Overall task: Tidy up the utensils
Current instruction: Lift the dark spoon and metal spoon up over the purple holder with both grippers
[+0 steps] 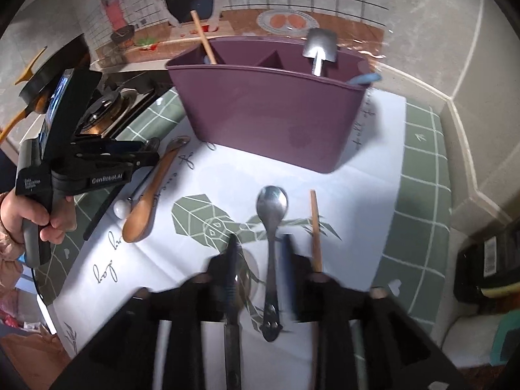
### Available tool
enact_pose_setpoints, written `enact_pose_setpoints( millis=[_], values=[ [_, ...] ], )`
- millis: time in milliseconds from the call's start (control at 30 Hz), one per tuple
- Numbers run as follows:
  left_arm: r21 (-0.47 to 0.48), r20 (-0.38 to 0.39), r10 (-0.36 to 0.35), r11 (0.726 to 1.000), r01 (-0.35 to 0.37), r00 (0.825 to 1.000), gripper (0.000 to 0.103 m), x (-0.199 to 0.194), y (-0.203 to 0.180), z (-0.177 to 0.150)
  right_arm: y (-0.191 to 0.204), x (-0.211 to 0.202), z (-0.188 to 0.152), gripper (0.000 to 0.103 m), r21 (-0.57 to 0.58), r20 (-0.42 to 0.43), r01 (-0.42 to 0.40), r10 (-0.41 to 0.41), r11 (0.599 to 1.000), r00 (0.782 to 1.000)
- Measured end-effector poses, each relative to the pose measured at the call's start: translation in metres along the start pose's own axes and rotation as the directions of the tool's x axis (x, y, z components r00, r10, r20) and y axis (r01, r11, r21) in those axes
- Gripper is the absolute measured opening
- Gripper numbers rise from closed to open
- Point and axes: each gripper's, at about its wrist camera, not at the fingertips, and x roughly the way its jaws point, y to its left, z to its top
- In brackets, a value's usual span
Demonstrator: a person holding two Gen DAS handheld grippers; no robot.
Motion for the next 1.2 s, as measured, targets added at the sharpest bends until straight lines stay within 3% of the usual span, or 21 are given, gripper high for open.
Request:
enact_pose_setpoints(
  millis=[167,300,433,467,500,567,700,933,1133,1200],
  values=[
    [-0.068,0.050,-0.090,0.993,0.094,0.995,0.033,-0.028,0.012,-0.019,0.006,0.021,0.012,0.037,-0.041,-0.012,0.030,-0.031,0.999,0.999],
    [-0.107,0.107,-0.158,0.980,0.170,0.982,0.034,-0.056,0.021,-0.031,0.009,0.052,0.024,0.037,-0.057,-0.040,0.090,-0.092,0.994,0.995],
    [-0.114,0.160,-0.195,0.970,0.214,0.968,0.034,-0.080,0.026,-0.037,0.008,0.067,0.030,0.038,-0.050,-0.050,0.097,-0.099,0.994,0.994],
    [-0.115,0.174,-0.197,0.969,0.218,0.965,0.034,-0.088,0.024,-0.042,0.006,0.067,0.031,0.036,-0.038,-0.054,0.092,-0.094,0.995,0.994],
    [-0.114,0.187,-0.197,0.969,0.220,0.963,0.034,-0.093,0.023,-0.043,0.005,0.066,0.032,0.025,-0.029,-0.060,0.091,-0.093,0.995,0.994],
    [-0.108,0.205,-0.203,0.968,0.228,0.957,0.034,-0.102,0.021,-0.045,0.005,0.063,0.030,0.026,-0.022,-0.063,0.098,-0.099,0.995,0.993],
    [-0.112,0.222,-0.216,0.963,0.245,0.951,0.034,-0.112,0.016,-0.045,0.005,0.045,0.020,0.025,-0.003,-0.033,0.100,-0.100,0.995,0.994],
    [-0.097,0.289,-0.225,0.960,0.262,0.930,0.034,-0.136,0.003,-0.045,0.004,-0.017,0.002,0.025,0.045,0.089,0.053,-0.057,0.998,0.994],
    [-0.063,0.389,-0.231,0.959,0.276,0.892,0.034,-0.176,-0.013,-0.034,0.009,-0.079,0.007,0.025,0.084,0.238,0.014,-0.034,0.996,0.971],
    [-0.040,0.435,-0.239,0.958,0.284,0.868,0.034,-0.195,-0.018,-0.025,0.011,-0.100,0.013,0.025,0.088,0.287,0.014,-0.039,0.996,0.957]
  ],
)
